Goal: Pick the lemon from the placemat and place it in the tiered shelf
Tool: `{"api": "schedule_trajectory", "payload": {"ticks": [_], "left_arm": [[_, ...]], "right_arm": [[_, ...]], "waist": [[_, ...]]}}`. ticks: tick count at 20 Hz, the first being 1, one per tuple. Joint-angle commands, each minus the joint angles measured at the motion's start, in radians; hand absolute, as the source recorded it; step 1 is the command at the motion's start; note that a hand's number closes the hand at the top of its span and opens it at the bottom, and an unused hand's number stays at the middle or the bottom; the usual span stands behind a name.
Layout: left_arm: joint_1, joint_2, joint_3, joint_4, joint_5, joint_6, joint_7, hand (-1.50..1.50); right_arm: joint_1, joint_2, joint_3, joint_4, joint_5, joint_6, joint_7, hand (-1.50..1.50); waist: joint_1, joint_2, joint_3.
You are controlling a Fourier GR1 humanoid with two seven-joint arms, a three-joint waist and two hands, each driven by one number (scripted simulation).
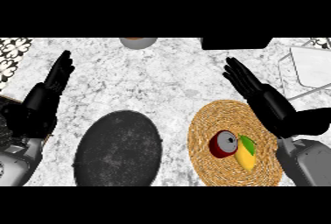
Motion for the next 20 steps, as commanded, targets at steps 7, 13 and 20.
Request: {"api": "schedule_trajectory", "payload": {"ticks": [7,13,20], "left_arm": [[0.083,-0.105,-0.032,0.076,0.016,0.002,-0.047,0.00],[0.125,-0.146,-0.060,0.089,0.015,-0.006,-0.101,0.00],[0.073,-0.221,-0.053,0.251,0.007,-0.067,-0.182,0.00]], "right_arm": [[0.157,0.199,-0.303,0.056,-0.327,-0.163,-0.040,-1.50],[0.333,-0.066,-0.369,0.248,0.234,-0.510,-0.170,-1.50],[0.441,0.130,-0.472,0.237,0.049,-0.379,-0.545,-1.50]], "waist": [[-0.066,0.006,0.022],[-0.038,-0.004,-0.019],[-0.001,-0.009,-0.019]]}}
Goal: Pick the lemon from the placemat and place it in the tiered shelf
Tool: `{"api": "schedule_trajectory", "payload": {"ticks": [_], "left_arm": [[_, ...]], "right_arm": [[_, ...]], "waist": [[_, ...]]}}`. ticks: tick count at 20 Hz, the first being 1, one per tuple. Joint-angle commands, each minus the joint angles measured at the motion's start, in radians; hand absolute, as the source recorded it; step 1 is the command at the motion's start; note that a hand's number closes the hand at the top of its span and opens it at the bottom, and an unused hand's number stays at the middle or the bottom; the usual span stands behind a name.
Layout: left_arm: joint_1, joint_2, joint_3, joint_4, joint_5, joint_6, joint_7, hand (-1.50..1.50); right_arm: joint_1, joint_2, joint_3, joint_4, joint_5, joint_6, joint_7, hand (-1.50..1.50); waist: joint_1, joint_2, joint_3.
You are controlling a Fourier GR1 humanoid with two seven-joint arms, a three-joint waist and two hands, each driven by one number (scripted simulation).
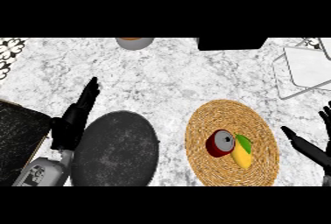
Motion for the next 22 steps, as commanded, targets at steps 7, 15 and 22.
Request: {"api": "schedule_trajectory", "payload": {"ticks": [7,15,22], "left_arm": [[-0.014,-0.060,0.007,0.087,-0.034,-0.020,-0.064,0.00],[-0.012,-0.079,0.021,0.119,-0.051,-0.031,-0.086,0.00],[-0.041,-0.068,0.020,0.059,-0.048,-0.049,-0.006,0.00]], "right_arm": [[0.182,-0.207,0.078,-0.209,0.064,0.234,0.124,-1.50],[0.184,-0.377,0.156,-0.534,0.198,0.218,0.567,-1.50],[0.136,-0.556,0.277,-0.698,0.342,0.338,0.904,-1.50]], "waist": [[0.019,-0.005,-0.003],[0.026,-0.004,-0.005],[0.041,-0.005,-0.004]]}}
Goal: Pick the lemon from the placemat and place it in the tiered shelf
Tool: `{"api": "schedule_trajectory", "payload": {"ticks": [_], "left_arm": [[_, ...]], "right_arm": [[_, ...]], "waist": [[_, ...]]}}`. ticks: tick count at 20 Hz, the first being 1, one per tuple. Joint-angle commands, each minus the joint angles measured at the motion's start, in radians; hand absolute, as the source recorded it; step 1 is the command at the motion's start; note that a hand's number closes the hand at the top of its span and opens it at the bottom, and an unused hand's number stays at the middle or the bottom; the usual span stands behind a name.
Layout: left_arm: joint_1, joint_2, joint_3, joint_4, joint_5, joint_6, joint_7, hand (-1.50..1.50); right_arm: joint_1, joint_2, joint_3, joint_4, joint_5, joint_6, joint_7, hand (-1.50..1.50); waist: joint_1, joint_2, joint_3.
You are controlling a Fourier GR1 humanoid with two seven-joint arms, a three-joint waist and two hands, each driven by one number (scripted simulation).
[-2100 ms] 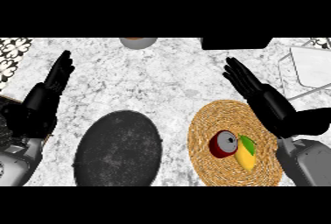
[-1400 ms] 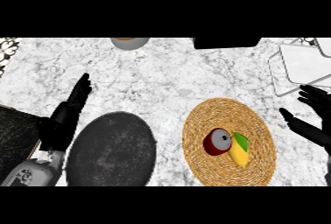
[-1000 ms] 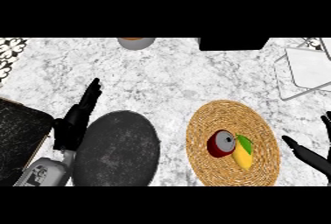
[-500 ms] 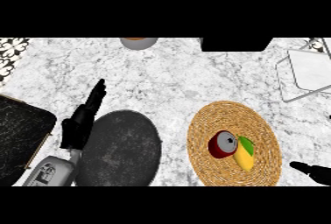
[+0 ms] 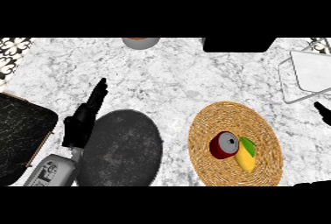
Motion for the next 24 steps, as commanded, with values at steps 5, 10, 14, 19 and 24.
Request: {"api": "schedule_trajectory", "payload": {"ticks": [5,10,14,19,24], "left_arm": [[0.007,0.003,0.036,0.006,0.001,-0.047,-0.019,0.00],[0.015,-0.045,0.042,-0.014,-0.045,-0.047,0.003,0.00],[-0.038,-0.024,0.112,0.035,-0.035,-0.086,0.016,0.00],[-0.020,-0.042,0.114,-0.003,-0.063,-0.129,0.030,0.00],[0.001,-0.113,0.108,0.015,-0.128,-0.091,0.039,0.00]], "right_arm": [[-0.138,-0.039,0.156,-0.188,0.164,0.085,0.424,-1.50],[-0.189,0.051,0.134,-0.268,0.174,0.162,0.581,-1.50],[-0.020,0.120,0.211,-0.300,0.358,0.113,0.453,-1.50],[-0.195,0.240,0.273,-0.229,0.457,0.184,0.604,-1.50],[-0.164,0.317,0.263,-0.259,0.497,0.227,0.599,-1.50]], "waist": [[0.009,0.002,0.002],[0.000,0.000,0.003],[-0.013,-0.001,0.004],[0.000,0.001,0.003],[-0.003,0.001,0.003]]}}
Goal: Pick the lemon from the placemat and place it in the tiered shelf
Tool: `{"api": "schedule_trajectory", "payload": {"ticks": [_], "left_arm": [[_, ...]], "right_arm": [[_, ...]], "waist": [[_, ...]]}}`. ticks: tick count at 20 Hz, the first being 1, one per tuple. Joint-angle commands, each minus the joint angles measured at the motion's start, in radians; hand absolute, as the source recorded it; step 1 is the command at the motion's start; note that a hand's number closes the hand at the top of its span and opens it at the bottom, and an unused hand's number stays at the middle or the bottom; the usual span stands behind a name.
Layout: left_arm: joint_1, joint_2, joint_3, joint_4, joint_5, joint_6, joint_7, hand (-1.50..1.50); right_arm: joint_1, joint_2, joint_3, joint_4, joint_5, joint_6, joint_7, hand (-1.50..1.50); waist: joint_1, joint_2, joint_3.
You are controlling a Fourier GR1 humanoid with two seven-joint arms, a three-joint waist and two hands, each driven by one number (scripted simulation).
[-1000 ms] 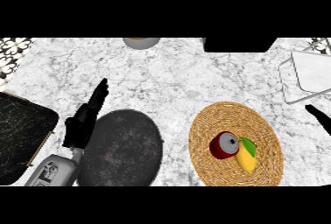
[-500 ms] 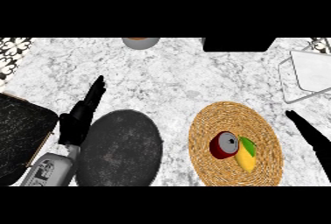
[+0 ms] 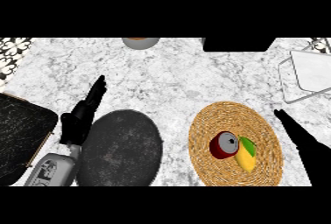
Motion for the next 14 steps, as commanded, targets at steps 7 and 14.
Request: {"api": "schedule_trajectory", "payload": {"ticks": [7,14], "left_arm": [[-0.026,-0.056,0.048,0.055,-0.053,-0.046,-0.017,0.00],[0.011,-0.062,0.085,0.020,-0.059,-0.087,-0.023,0.00]], "right_arm": [[-0.044,0.129,-0.042,0.056,0.051,0.127,0.014,-1.50],[-0.020,0.178,-0.064,0.132,0.124,0.153,-0.069,-1.50]], "waist": [[0.000,0.001,0.000],[0.001,0.000,0.000]]}}
